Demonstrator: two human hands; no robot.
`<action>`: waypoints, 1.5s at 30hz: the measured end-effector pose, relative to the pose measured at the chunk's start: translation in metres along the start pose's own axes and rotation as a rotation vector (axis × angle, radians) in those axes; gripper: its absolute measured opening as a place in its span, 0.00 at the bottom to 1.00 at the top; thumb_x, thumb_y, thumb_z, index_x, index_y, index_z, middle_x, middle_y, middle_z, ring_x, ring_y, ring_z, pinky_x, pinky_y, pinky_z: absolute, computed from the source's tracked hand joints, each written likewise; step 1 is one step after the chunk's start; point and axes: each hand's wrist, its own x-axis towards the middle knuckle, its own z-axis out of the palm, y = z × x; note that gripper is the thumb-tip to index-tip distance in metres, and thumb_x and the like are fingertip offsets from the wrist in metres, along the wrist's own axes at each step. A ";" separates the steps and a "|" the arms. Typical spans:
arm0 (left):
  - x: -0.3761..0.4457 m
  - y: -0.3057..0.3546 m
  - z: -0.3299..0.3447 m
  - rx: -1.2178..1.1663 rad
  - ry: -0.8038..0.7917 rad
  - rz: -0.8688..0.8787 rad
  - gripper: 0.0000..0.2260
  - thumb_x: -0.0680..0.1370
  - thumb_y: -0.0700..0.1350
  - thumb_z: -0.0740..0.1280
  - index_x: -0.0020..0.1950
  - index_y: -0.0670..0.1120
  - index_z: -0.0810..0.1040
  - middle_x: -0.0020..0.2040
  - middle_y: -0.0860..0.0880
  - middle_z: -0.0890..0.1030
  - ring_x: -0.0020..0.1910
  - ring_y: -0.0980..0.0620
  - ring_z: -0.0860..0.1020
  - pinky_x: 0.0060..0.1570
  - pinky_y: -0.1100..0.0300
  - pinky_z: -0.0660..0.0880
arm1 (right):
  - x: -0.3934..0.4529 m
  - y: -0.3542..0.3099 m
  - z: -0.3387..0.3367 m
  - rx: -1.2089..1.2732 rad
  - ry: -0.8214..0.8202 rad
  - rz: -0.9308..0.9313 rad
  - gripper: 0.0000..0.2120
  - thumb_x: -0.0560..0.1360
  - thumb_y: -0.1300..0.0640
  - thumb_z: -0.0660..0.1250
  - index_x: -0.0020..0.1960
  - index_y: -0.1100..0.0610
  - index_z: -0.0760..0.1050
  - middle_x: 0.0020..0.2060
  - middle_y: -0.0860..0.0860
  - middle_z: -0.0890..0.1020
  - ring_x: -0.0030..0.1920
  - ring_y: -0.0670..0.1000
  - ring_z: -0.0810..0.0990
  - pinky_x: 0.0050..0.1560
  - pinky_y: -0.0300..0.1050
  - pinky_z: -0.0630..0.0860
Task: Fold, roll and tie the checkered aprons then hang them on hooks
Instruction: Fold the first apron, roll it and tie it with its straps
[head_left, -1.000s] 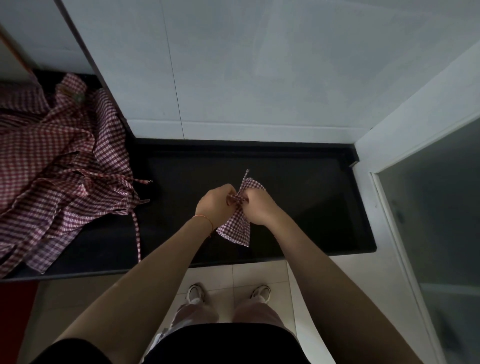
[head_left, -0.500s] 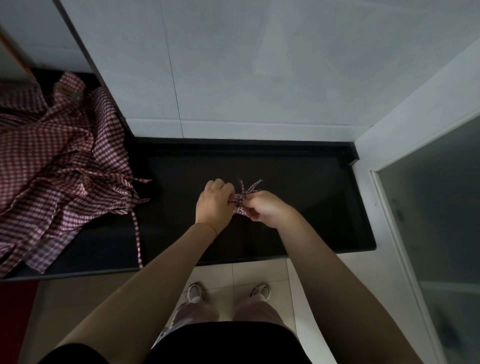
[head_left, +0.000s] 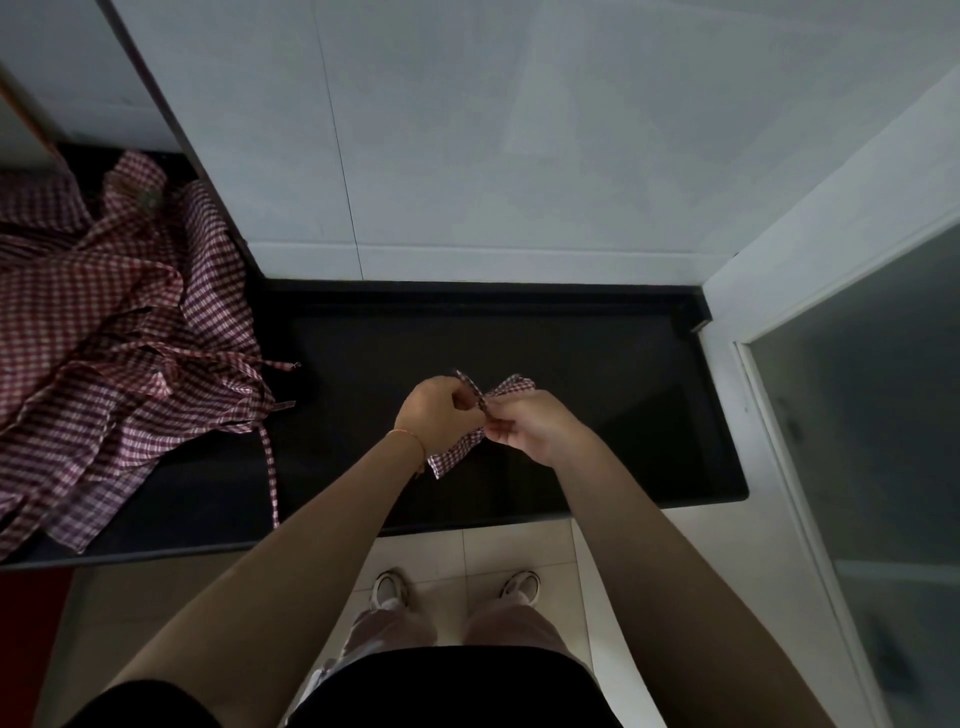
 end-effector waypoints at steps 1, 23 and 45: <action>0.001 0.002 0.000 0.001 -0.037 -0.032 0.03 0.76 0.47 0.70 0.45 0.52 0.77 0.45 0.53 0.78 0.43 0.56 0.78 0.41 0.65 0.72 | -0.002 0.001 -0.001 0.010 -0.008 -0.013 0.10 0.79 0.68 0.64 0.59 0.66 0.78 0.55 0.60 0.82 0.56 0.56 0.82 0.56 0.49 0.80; 0.006 0.001 -0.015 -0.119 -0.164 -0.165 0.12 0.81 0.52 0.64 0.41 0.47 0.78 0.36 0.51 0.77 0.33 0.57 0.73 0.34 0.64 0.69 | 0.003 0.009 -0.003 0.015 0.126 -0.133 0.07 0.77 0.68 0.67 0.55 0.63 0.79 0.52 0.58 0.82 0.52 0.55 0.83 0.45 0.44 0.81; 0.007 -0.001 -0.016 -0.043 -0.136 -0.046 0.21 0.72 0.53 0.74 0.63 0.52 0.76 0.60 0.52 0.74 0.58 0.53 0.74 0.59 0.55 0.73 | 0.012 0.002 0.001 -0.365 0.174 -0.286 0.05 0.80 0.61 0.65 0.51 0.57 0.80 0.49 0.56 0.83 0.49 0.52 0.84 0.55 0.51 0.82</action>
